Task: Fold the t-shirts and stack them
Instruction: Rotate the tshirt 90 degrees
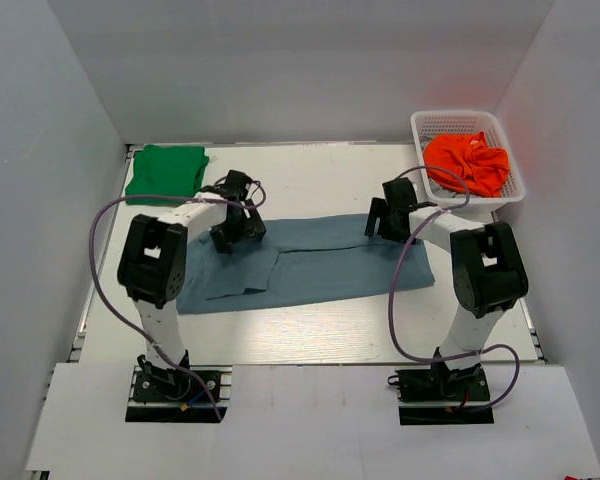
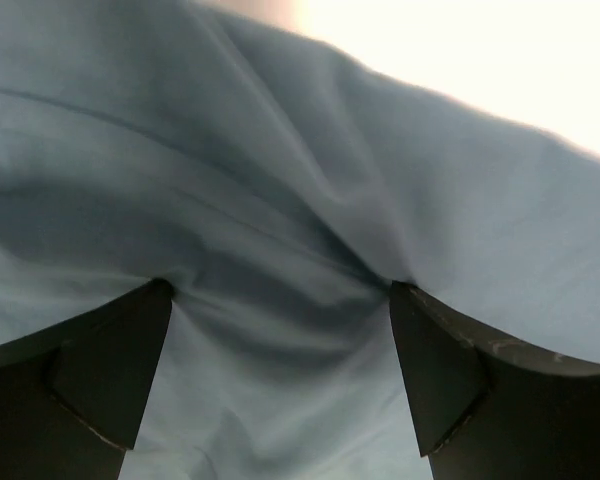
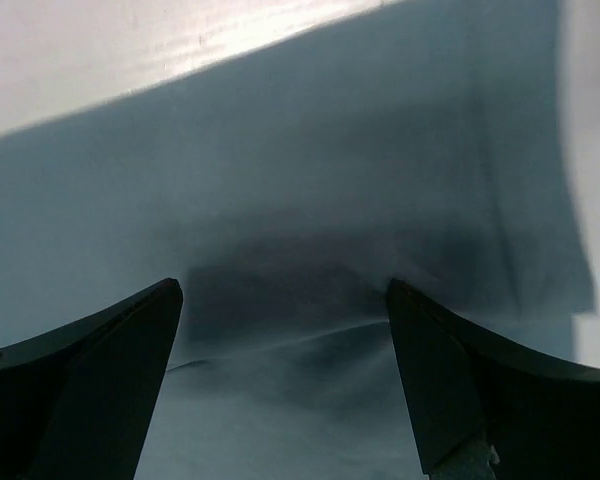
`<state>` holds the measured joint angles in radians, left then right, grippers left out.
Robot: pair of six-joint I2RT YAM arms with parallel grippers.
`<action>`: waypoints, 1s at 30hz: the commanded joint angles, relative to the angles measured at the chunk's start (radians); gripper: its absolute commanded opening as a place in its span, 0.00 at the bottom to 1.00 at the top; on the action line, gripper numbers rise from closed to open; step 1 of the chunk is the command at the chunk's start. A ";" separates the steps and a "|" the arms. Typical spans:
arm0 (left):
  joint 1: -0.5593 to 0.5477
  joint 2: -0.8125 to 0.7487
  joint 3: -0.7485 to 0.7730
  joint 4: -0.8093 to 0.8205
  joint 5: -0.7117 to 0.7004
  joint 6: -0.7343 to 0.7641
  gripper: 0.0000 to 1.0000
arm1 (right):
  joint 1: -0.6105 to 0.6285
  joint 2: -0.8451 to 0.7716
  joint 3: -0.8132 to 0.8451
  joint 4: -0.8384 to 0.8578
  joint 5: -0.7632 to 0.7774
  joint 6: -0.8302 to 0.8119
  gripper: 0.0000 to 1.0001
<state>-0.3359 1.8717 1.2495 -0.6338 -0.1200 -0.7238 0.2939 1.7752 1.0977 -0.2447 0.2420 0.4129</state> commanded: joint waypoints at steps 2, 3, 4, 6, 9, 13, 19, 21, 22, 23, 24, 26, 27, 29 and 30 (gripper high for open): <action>0.014 0.176 0.210 -0.039 -0.050 -0.002 1.00 | 0.010 0.021 -0.059 0.044 -0.171 0.029 0.89; 0.014 0.202 0.240 -0.040 -0.061 0.018 1.00 | 0.013 0.014 -0.074 0.048 -0.194 0.033 0.89; 0.014 0.231 0.269 -0.061 -0.061 0.027 1.00 | 0.019 0.010 -0.128 0.050 -0.198 0.036 0.89; 0.014 0.312 0.361 -0.061 -0.052 0.046 1.00 | 0.048 -0.028 -0.195 0.053 -0.222 0.044 0.91; 0.014 0.456 0.534 -0.040 -0.011 0.086 1.00 | 0.108 -0.121 -0.309 0.030 -0.231 0.075 0.91; 0.003 0.714 0.955 -0.026 0.134 0.116 1.00 | 0.212 -0.292 -0.449 -0.008 -0.339 0.127 0.91; -0.020 0.949 1.188 0.303 0.391 -0.011 1.00 | 0.561 -0.361 -0.458 -0.018 -0.523 0.089 0.91; -0.032 0.978 1.179 0.445 0.391 -0.092 1.00 | 0.606 -0.330 -0.421 0.013 -0.599 0.028 0.91; -0.032 0.978 1.168 0.488 0.391 -0.112 1.00 | 0.658 -0.324 -0.409 0.016 -0.621 -0.027 0.91; -0.043 0.994 1.168 0.531 0.391 -0.152 1.00 | 0.672 -0.304 -0.397 0.034 -0.644 -0.083 0.91; -0.043 1.007 1.177 0.577 0.401 -0.152 1.00 | 0.686 -0.303 -0.368 0.066 -0.731 -0.133 0.91; -0.043 1.050 1.237 0.588 0.384 -0.163 1.00 | 0.735 -0.296 -0.332 0.068 -0.762 -0.195 0.91; -0.043 1.051 1.237 0.598 0.384 -0.163 1.00 | 0.751 -0.306 -0.306 0.076 -0.761 -0.206 0.91; -0.043 1.025 1.222 0.599 0.338 -0.152 1.00 | 0.760 -0.332 -0.292 0.090 -0.736 -0.218 0.91; -0.043 1.009 1.211 0.614 0.329 -0.123 1.00 | 0.763 -0.341 -0.286 0.088 -0.721 -0.214 0.91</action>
<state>-0.3824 2.8632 2.5004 0.0345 0.2432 -0.8539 1.0397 1.4719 0.7597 -0.1421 -0.4122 0.2722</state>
